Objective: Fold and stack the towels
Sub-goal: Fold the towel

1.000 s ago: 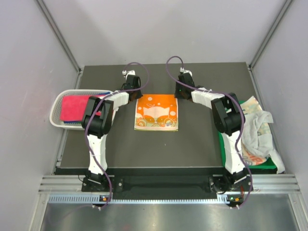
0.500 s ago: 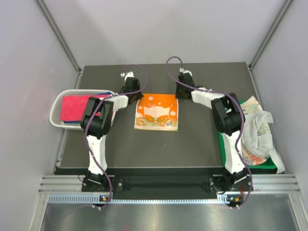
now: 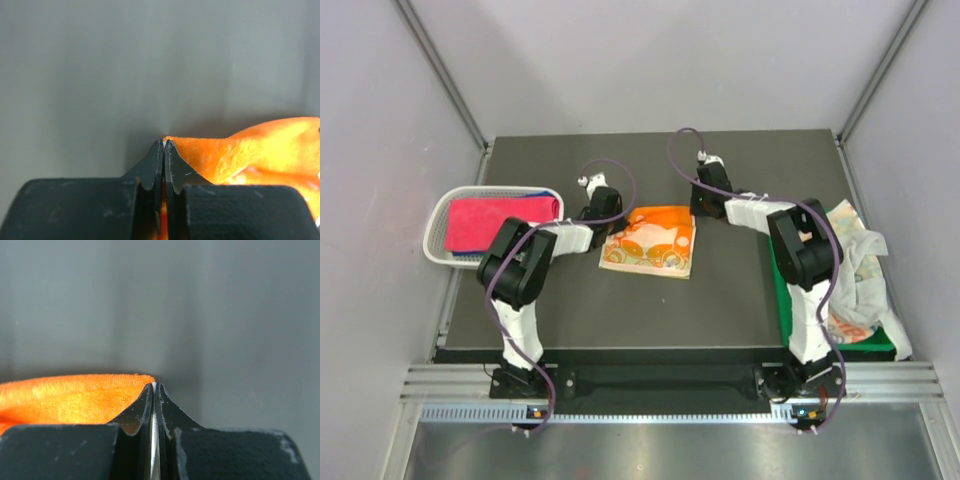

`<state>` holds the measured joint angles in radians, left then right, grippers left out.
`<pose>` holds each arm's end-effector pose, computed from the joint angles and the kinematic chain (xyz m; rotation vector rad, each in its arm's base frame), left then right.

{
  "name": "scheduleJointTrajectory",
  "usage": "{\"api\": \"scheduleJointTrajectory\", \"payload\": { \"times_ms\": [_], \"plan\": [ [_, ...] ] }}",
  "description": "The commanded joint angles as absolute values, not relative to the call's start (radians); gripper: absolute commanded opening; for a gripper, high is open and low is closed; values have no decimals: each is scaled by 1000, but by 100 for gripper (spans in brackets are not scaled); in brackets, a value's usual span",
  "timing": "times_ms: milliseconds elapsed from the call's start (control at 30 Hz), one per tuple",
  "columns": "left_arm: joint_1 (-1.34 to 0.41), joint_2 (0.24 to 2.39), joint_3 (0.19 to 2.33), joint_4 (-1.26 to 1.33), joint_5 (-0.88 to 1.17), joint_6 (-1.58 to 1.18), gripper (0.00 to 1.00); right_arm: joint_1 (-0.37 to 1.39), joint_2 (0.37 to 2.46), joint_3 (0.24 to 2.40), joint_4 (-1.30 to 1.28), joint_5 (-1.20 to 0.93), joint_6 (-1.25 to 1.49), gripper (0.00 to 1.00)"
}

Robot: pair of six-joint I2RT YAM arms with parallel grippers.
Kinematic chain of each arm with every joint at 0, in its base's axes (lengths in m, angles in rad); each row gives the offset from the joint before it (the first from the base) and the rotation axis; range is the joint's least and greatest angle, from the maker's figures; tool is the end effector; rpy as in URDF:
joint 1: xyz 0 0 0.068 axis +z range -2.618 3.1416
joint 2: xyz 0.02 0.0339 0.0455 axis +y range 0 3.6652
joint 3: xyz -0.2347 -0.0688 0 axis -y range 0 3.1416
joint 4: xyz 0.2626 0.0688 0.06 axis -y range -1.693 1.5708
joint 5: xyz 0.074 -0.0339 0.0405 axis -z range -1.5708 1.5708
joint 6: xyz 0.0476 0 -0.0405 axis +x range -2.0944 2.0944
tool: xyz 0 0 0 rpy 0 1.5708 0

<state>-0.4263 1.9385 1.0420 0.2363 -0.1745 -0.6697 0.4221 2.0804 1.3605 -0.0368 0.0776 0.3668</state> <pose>0.3773 -0.1623 0.0907 -0.3685 2.2198 -0.4056 0.4210 0.1850 0.1070 -0.0256 2.3445 0.3044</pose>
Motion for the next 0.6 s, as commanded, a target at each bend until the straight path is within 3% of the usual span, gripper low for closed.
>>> {"api": "scheduleJointTrajectory", "payload": {
  "times_ms": [0,300,567],
  "plan": [
    [-466,1918,933,23,-225,-701,0,419,2043,1275,-141,74,345,0],
    [-564,1772,796,5,-250,-811,0,402,1993,1226,-196,152,321,0],
    [-595,1721,830,-29,-259,-857,0,374,2075,1423,-279,146,275,0]
  ]
}}
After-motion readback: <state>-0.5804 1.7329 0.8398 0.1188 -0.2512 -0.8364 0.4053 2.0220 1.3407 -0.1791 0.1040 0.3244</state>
